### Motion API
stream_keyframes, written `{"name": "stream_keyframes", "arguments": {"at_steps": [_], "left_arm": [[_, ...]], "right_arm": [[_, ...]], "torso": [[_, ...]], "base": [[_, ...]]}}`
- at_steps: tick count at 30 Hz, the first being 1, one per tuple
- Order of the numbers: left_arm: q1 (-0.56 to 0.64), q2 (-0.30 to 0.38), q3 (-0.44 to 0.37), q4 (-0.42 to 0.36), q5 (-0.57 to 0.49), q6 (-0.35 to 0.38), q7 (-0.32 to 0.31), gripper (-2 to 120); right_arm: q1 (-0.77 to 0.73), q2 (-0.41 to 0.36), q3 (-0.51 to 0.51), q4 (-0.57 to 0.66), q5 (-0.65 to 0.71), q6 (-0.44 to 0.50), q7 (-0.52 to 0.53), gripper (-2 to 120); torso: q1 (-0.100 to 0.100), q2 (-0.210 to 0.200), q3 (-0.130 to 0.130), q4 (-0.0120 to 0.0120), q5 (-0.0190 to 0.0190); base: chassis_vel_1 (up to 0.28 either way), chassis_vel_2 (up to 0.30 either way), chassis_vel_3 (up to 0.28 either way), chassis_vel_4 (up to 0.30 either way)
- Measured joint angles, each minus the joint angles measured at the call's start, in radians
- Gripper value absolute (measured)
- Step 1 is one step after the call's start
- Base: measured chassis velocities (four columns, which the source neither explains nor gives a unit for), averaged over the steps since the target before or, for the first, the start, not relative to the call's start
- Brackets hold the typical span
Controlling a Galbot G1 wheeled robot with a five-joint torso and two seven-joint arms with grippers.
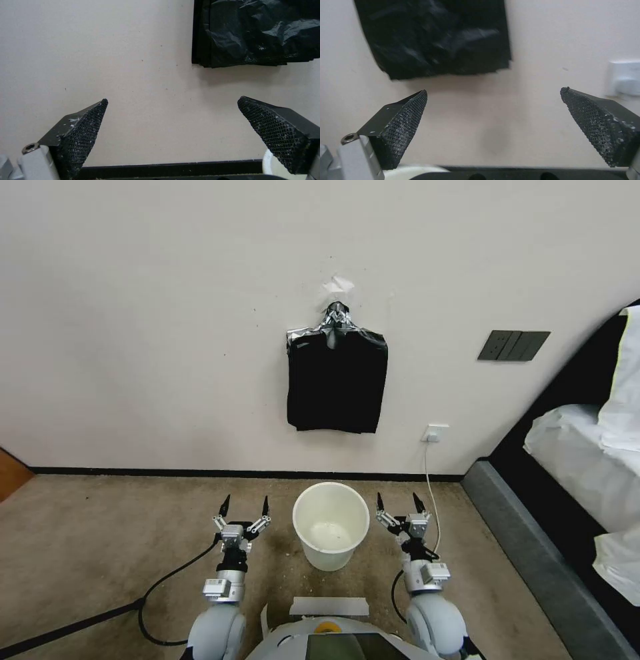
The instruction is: Place a trash bag onto the trash bin.
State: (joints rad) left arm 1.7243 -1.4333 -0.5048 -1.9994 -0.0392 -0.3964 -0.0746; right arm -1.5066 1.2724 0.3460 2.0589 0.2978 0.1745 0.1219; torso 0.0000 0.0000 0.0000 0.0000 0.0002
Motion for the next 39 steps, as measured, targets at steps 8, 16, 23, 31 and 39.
{"name": "stream_keyframes", "arguments": {"at_steps": [8, 16, 23, 31, 39], "left_arm": [[0.021, -0.005, -0.031, -0.010, 0.002, -0.005, 0.003, 100], [0.026, -0.012, -0.053, -0.018, 0.004, -0.005, 0.003, 100], [0.030, -0.014, -0.061, -0.025, 0.005, -0.005, 0.003, 100], [0.034, -0.014, -0.076, -0.033, 0.005, -0.006, 0.003, 100], [0.035, -0.015, -0.087, -0.037, 0.002, -0.009, 0.002, 100]], "right_arm": [[0.276, -0.133, -0.106, -0.028, 0.241, -0.080, 0.001, 100], [0.573, -0.141, -0.213, -0.113, 0.474, -0.141, 0.004, 100], [0.802, -0.077, -0.242, -0.202, 0.745, -0.178, 0.025, 100], [0.956, 0.004, -0.238, -0.329, 0.996, -0.199, 0.011, 100], [1.037, 0.061, -0.235, -0.417, 1.084, -0.210, -0.026, 100]], "torso": [[0.000, 0.000, 0.000, 0.0000, 0.0000], [0.000, 0.000, 0.000, -0.0003, -0.0001], [0.000, 0.000, 0.000, 0.0000, -0.0003], [0.000, 0.000, 0.000, 0.0001, -0.0002], [0.000, 0.000, 0.000, -0.0001, -0.0002]], "base": [[0.000, 0.000, 0.000, 0.000], [0.000, 0.000, 0.000, 0.000], [0.000, 0.000, 0.000, 0.000], [0.000, 0.000, 0.000, 0.000], [0.000, 0.000, 0.000, 0.000]]}}
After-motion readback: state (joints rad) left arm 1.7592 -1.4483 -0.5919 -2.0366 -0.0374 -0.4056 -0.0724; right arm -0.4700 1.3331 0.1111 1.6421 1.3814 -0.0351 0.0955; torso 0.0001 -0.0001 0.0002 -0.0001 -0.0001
